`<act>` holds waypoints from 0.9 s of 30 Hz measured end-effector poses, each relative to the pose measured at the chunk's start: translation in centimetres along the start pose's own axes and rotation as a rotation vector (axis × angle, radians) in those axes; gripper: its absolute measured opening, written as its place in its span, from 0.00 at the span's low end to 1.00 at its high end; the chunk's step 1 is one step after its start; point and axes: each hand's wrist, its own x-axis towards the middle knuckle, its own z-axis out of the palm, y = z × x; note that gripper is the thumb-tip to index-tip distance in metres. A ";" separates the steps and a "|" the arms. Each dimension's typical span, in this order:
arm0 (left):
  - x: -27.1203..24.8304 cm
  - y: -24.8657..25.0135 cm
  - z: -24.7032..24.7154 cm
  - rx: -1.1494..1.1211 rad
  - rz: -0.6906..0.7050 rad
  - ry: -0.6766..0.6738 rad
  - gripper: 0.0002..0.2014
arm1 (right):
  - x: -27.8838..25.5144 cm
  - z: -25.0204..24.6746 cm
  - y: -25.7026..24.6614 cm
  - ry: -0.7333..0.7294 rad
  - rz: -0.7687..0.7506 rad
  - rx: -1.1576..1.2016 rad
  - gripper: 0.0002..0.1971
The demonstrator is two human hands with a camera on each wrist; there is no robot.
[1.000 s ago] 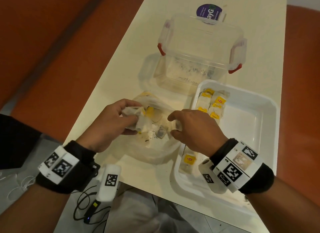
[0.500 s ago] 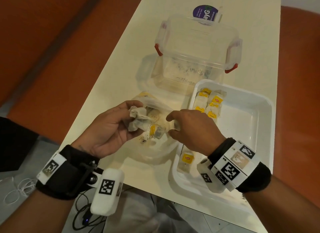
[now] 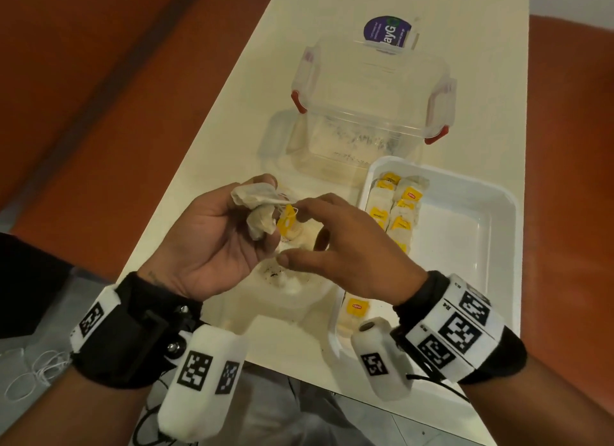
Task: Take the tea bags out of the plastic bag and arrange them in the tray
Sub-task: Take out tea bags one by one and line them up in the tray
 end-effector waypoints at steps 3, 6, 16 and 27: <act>0.1 0.7 0.1 0.006 -0.003 -0.028 0.13 | 0.3 0.2 -0.3 0.027 0.000 0.152 0.12; 0.2 1.0 0.1 0.000 0.002 -0.042 0.17 | 0.4 0.2 -0.3 0.054 0.018 0.301 0.07; 1.6 -1.5 1.3 -0.084 0.060 0.088 0.04 | -1.3 -0.8 -1.4 0.186 0.116 0.689 0.12; 1.5 -4.0 3.2 -0.037 -0.001 0.136 0.15 | -3.0 -2.4 0.1 0.247 0.148 0.674 0.14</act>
